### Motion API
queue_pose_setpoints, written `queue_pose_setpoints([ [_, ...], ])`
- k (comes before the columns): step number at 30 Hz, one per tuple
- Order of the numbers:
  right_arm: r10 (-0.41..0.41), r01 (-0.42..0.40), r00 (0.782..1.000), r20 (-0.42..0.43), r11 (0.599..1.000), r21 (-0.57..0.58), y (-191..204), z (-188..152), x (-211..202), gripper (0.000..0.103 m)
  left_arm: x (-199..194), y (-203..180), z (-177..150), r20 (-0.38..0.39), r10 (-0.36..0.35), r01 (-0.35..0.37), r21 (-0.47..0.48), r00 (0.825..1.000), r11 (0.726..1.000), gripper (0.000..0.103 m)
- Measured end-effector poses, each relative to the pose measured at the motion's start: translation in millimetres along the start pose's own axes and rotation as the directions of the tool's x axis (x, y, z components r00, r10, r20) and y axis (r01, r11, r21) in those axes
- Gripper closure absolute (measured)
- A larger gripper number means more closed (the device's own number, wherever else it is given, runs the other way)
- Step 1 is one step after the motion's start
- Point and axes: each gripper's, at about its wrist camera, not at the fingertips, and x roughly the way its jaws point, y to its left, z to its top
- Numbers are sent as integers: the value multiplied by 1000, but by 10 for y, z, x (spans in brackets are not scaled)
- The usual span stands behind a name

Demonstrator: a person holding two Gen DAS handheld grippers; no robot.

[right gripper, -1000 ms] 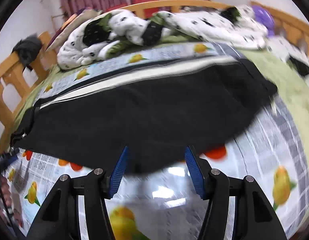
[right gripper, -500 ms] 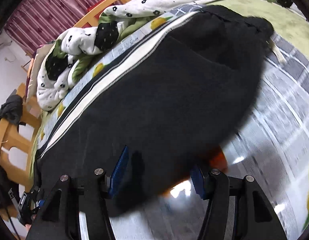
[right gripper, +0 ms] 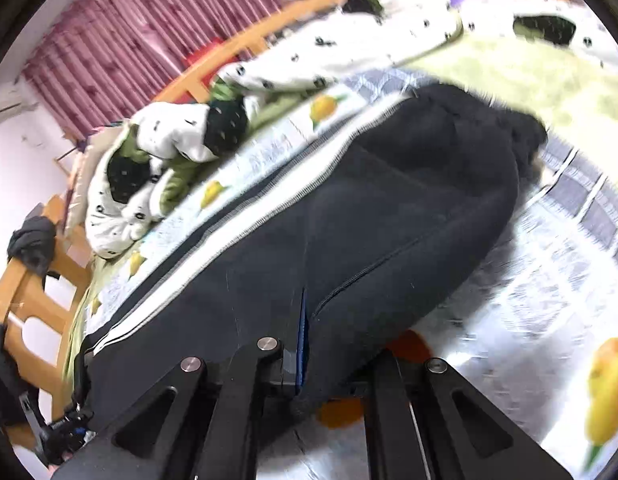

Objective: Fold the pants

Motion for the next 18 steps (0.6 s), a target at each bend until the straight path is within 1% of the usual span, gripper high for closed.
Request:
queue_pose_setpoints([
  [3,-25,25,1000,-11,1000,3,-197,-92,-258,97,-184,-66,-240,-29,9,-7,61,1000,998,91],
  [4,-37,37,999,-20,999,9,-280,-142,-349,98,-261,-108,-344,-38,19,-15,96,999,995,91],
  [6,-46,46,998,-41,999,13,-462,-231,-508,98,-428,-165,-538,-38,21,-15,145,999,989,91],
  [7,-49,50,997,-54,999,15,-570,-286,-635,98,-487,-167,-601,-35,12,-7,148,999,989,91],
  [8,-50,51,997,-56,999,14,-660,-345,-746,98,-595,-160,-737,-38,-6,12,149,999,989,91],
  [11,-71,71,996,-50,997,5,-917,-566,-1061,98,-779,-133,-1001,-43,-21,27,162,999,986,91],
  [12,-70,70,996,-49,998,3,-1003,-651,-1159,98,-857,-118,-1130,-41,-15,22,178,999,984,91],
  [15,-44,47,997,-65,998,42,-1275,-824,-1352,96,-926,-96,-1324,-41,12,-3,213,999,977,91],
  [16,-46,49,996,-74,998,43,-1341,-856,-1372,93,-936,-88,-1361,-38,19,-10,222,999,975,91],
  [17,-72,75,994,-78,997,33,-1366,-878,-1382,87,-932,-84,-1389,-38,24,-15,227,999,974,89],
  [18,-116,116,991,-71,993,7,-1361,-903,-1400,79,-926,-66,-1409,-47,34,-23,227,998,974,87],
])
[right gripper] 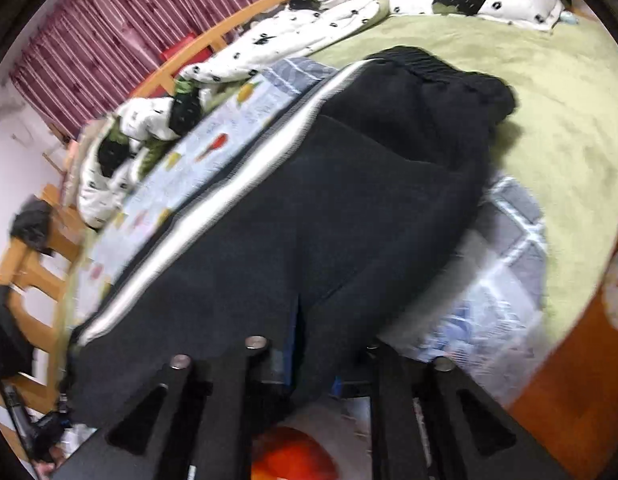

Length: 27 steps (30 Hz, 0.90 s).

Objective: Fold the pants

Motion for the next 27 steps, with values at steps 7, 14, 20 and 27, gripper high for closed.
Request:
queue_pose_setpoints([
  [7,-147,162,980,137,982,-101,236,-207,-453,76,-291,23,-184,43,79,-82,77,996,994,53],
  [14,-124,175,969,215,955,-239,816,-266,-603,66,-470,-28,-29,115,77,-97,174,990,980,53],
  [20,-85,104,994,61,869,-484,1946,-291,-148,66,73,-117,362,18,133,-134,177,991,975,56],
  [27,-54,55,998,21,772,-633,2857,-448,59,66,-85,143,911,236,168,-203,135,957,970,94],
])
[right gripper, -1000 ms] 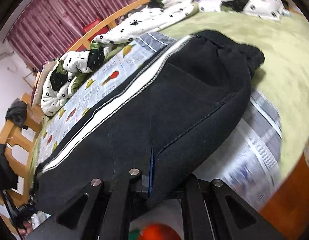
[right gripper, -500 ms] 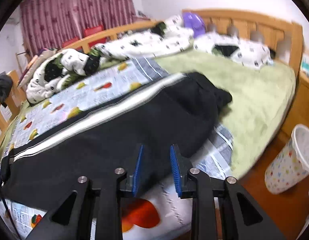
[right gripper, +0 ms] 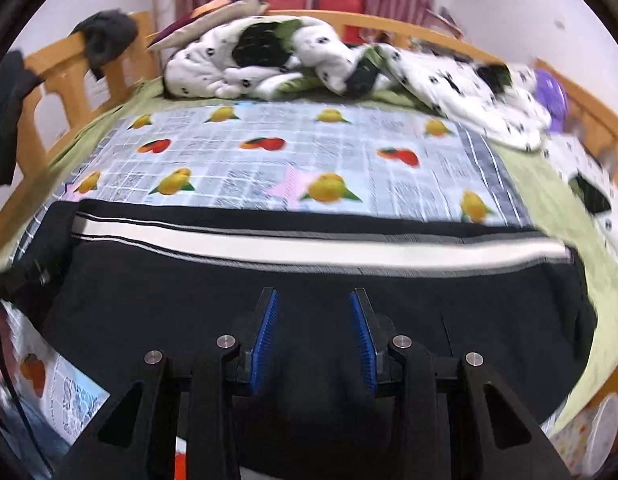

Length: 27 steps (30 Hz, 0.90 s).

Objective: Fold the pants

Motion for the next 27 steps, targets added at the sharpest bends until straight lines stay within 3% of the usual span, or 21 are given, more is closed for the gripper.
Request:
queue_pose_setpoints([
  [6,-5,4,999,-34,999,-46,148,-9,185,66,137,451,529,69,99,-97,-31,993,995,94],
  [11,5,-9,996,-89,998,-55,248,-7,340,66,222,676,491,33,-15,19,-135,999,991,93],
  [16,13,-20,994,-105,998,-67,386,11,356,66,156,547,402,82,89,-88,-16,993,996,90],
  [19,26,-34,995,-95,996,-79,491,13,311,66,125,678,370,103,97,-91,-58,990,994,89],
  [22,30,-39,996,-90,994,-102,596,-1,293,65,90,839,397,129,151,-139,-99,980,985,89],
  [24,35,-46,995,-89,992,-116,649,-14,302,65,57,955,431,129,174,-155,-142,976,978,74],
  [27,33,-44,995,-96,991,-123,698,-32,342,65,-17,1147,439,144,143,-107,-232,979,967,71],
])
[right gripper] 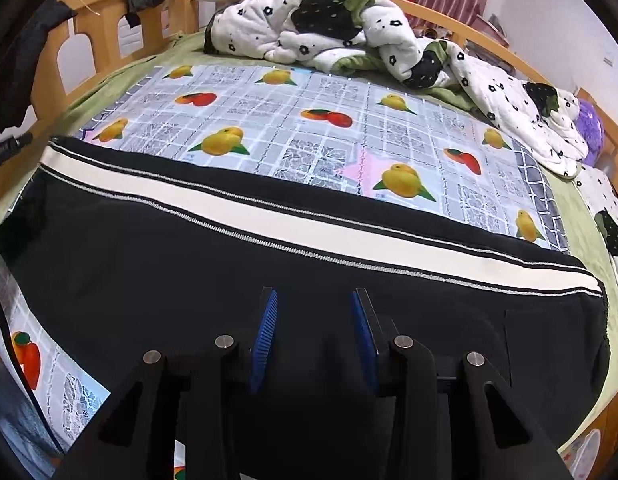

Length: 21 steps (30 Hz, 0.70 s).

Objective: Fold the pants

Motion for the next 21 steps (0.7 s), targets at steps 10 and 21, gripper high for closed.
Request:
queue_pose_setpoints([
  [10,10,-10,1000,-10,1000,26,58,18,172,65,55,207,-307,-152,-66,69,11,986,998,49],
  [21,-1,2,1000,-9,994,110,-73,-30,245,62,-392,360,-1369,-305,-334,293,-172,892,940,49],
])
